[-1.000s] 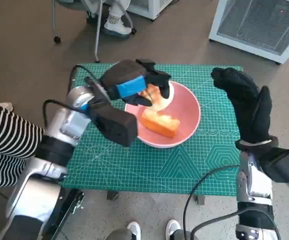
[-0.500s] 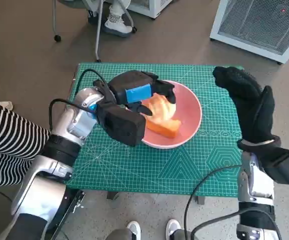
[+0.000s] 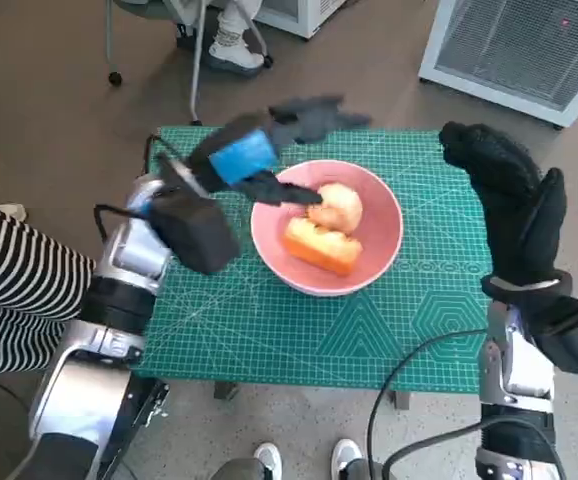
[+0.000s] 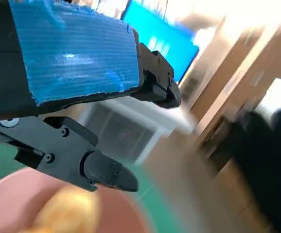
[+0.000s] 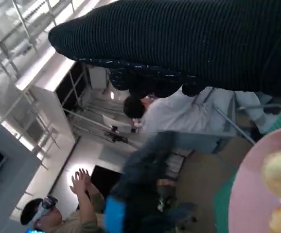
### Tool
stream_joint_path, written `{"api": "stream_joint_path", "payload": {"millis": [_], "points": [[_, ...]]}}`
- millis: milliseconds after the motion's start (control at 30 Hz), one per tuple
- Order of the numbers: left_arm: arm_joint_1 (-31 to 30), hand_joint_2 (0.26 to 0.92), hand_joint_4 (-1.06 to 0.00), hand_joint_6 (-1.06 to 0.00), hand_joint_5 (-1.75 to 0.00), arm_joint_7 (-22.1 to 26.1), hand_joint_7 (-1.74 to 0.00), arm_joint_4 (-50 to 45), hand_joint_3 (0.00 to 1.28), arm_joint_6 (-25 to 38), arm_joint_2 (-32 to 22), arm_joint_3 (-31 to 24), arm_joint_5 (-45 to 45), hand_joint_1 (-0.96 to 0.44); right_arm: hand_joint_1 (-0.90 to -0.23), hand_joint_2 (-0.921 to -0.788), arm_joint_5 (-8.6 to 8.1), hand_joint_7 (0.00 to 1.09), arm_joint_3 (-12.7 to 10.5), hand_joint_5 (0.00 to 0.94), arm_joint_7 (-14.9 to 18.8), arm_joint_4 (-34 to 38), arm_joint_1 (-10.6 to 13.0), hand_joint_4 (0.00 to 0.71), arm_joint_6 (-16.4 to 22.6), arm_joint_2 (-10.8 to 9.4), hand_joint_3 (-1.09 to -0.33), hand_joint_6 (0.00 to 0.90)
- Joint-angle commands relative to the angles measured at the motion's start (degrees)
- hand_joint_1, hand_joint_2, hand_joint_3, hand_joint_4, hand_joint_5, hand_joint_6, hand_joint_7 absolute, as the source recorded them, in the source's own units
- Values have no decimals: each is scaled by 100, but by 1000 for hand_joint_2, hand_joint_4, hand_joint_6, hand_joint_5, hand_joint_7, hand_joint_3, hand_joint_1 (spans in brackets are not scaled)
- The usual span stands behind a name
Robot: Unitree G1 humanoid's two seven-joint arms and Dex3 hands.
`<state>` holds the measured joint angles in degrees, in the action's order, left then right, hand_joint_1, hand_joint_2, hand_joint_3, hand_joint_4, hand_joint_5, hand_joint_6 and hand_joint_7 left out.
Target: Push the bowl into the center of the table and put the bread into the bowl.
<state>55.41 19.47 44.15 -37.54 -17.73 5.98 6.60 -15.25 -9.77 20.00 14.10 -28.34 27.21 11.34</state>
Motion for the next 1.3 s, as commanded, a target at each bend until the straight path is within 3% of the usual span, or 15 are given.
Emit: {"api": "stream_joint_path", "payload": {"millis": [33, 167, 300, 400, 667, 1300], "points": [[-361, 921, -185, -267, -13, 158, -87, -415, 392, 44, 289, -468, -930, -689, -748, -921, 182, 573, 26, 0, -140, -131, -41, 181, -147, 66, -743, 10], [-705, 921, -193, -254, -15, 208, -88, -1096, 461, 327, 548, -675, -1534, -683, -752, -921, 274, 576, 36, 0, -244, -259, -127, 179, -216, 73, -751, 6], [-1075, 921, -191, -59, -15, 263, -485, -1791, 523, 648, 800, -791, -2075, -685, -757, -921, 347, 578, 36, 1, -334, -335, -231, 179, -268, 69, -759, 2], [-1283, 921, -190, -19, -15, 404, -587, -2095, 536, 780, 932, -836, -2388, -677, -758, -921, 392, 580, 47, 1, -393, -361, -307, 180, -286, 71, -761, 1], [-1630, 921, -178, 0, -11, 837, -591, -2424, 538, 968, 1077, -906, -2828, -669, -775, -921, 566, 585, 107, 2, -505, -311, -452, 182, -237, 26, -763, 2], [-1846, 921, -159, 1, -5, 816, -541, -2439, 498, 940, 955, -1070, -2466, -670, -744, -921, 892, 585, 303, 0, -661, -380, -661, 179, -391, 57, -773, 1]]}}
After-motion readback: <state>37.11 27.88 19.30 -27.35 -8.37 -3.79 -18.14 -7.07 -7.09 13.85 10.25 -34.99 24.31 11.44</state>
